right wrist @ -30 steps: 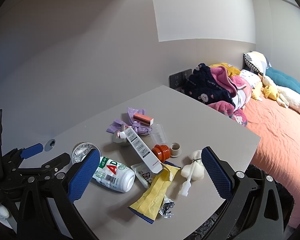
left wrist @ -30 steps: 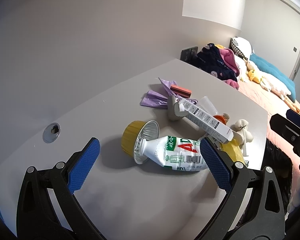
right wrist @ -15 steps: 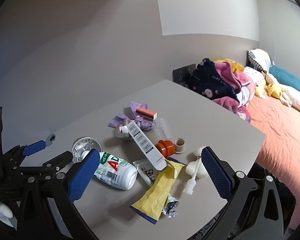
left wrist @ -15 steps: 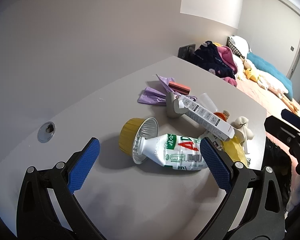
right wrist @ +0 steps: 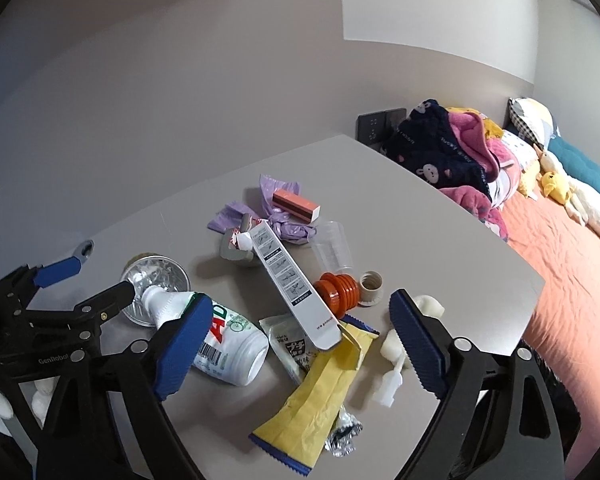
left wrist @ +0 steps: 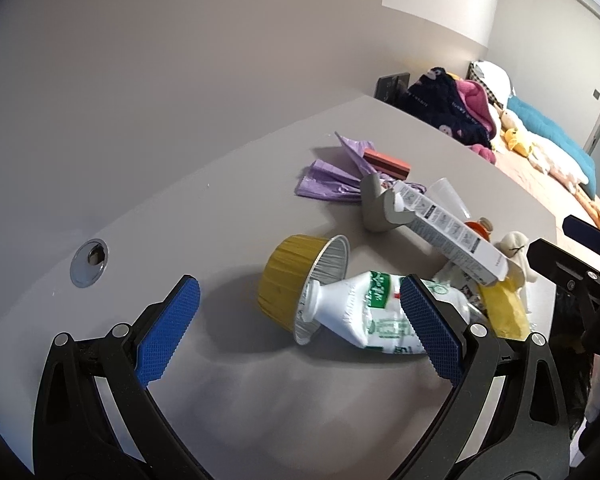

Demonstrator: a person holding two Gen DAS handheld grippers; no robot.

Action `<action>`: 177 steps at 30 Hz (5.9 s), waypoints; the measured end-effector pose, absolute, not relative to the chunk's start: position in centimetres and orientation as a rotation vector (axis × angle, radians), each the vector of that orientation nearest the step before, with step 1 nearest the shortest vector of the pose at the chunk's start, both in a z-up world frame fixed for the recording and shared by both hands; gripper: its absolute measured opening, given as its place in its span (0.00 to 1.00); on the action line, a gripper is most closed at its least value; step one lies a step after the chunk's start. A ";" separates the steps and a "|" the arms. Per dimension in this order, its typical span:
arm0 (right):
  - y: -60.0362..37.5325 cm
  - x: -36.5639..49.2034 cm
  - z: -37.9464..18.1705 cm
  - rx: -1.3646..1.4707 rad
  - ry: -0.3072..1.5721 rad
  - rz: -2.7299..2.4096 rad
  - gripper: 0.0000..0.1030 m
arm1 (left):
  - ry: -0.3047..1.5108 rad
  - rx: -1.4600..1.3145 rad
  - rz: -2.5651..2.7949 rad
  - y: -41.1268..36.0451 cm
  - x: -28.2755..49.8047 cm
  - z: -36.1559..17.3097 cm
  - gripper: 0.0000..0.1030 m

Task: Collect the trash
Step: 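Grasp the gold foil cup with the left tool while the right tool grasps the white strip, then carry both items to the black bin and open both tools to drop them, then move both tools back over the desk toward the milk bottle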

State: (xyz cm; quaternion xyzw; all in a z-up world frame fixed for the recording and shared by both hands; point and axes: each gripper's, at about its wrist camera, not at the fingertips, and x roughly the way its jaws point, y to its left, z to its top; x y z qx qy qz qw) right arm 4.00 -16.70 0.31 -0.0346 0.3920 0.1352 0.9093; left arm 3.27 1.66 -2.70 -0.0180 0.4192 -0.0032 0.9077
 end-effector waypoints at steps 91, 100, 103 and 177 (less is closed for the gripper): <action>-29.8 0.1 5.5 0.110 0.716 0.190 0.28 | 0.779 0.057 -0.390 -13.4 3.4 2.8 0.21; -35.1 -3.2 6.3 0.159 0.681 0.086 0.28 | 0.769 0.110 -0.542 -19.6 1.9 3.3 0.21; -37.0 -4.4 6.5 0.178 0.670 0.051 0.28 | 0.765 0.132 -0.599 -21.6 1.3 3.4 0.21; -32.2 -1.0 2.4 0.191 0.710 0.016 0.97 | 0.875 0.003 -0.361 -10.7 2.2 -0.7 0.94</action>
